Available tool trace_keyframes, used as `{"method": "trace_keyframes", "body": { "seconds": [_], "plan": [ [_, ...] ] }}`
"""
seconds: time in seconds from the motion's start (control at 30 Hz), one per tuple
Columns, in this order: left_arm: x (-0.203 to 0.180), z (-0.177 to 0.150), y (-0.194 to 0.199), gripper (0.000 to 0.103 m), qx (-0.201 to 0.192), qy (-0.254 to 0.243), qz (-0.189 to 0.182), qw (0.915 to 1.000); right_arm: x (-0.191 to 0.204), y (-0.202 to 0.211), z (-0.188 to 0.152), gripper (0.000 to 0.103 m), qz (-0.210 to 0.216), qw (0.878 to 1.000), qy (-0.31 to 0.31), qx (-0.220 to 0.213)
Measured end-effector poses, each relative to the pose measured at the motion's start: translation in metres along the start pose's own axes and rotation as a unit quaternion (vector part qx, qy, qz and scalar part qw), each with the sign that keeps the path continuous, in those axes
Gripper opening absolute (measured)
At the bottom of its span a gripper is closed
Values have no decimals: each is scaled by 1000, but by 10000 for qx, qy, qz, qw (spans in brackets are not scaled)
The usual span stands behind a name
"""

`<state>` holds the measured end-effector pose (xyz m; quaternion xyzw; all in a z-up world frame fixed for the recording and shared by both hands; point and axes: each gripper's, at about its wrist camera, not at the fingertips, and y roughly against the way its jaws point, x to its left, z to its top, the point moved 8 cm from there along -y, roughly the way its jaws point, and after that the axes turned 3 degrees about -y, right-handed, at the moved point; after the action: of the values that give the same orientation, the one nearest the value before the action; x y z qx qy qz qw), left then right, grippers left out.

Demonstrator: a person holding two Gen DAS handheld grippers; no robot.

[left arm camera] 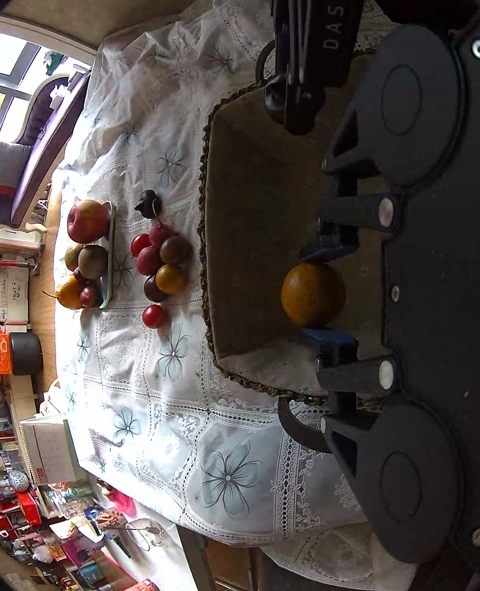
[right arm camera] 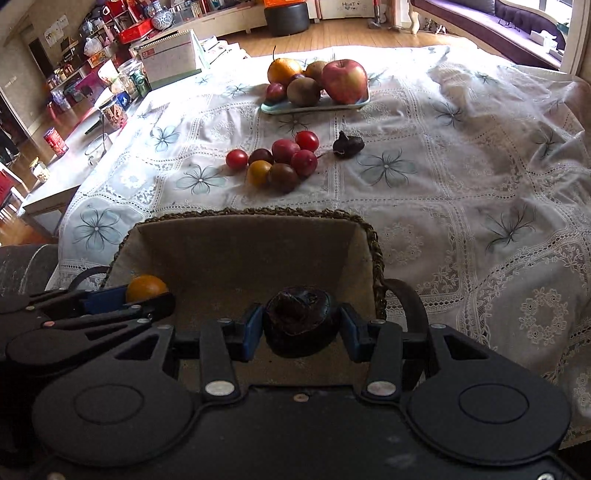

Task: Organize fruits
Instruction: 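Lower the dark fruit into the basket and open the right tool while the left tool drops the orange fruit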

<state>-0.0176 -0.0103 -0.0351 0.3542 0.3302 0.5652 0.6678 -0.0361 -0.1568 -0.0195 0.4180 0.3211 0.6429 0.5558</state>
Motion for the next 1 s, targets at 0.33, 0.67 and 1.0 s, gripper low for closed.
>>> {"method": "trace_keyframes", "body": {
  "seconds": [0.33, 0.67, 1.0],
  "plan": [
    [-1, -3, 1, 47, 55, 26, -107, 9999, 0, 2, 2, 47, 18, 10000, -18, -23],
    [-2, -5, -2, 47, 146, 24, -143, 9998, 1, -2, 1, 47, 51, 10000, -18, 53],
    [-1, -5, 1, 47, 125, 57, -162, 9998, 1, 0, 1, 60, -130, 9998, 130, 29]
  ]
}}
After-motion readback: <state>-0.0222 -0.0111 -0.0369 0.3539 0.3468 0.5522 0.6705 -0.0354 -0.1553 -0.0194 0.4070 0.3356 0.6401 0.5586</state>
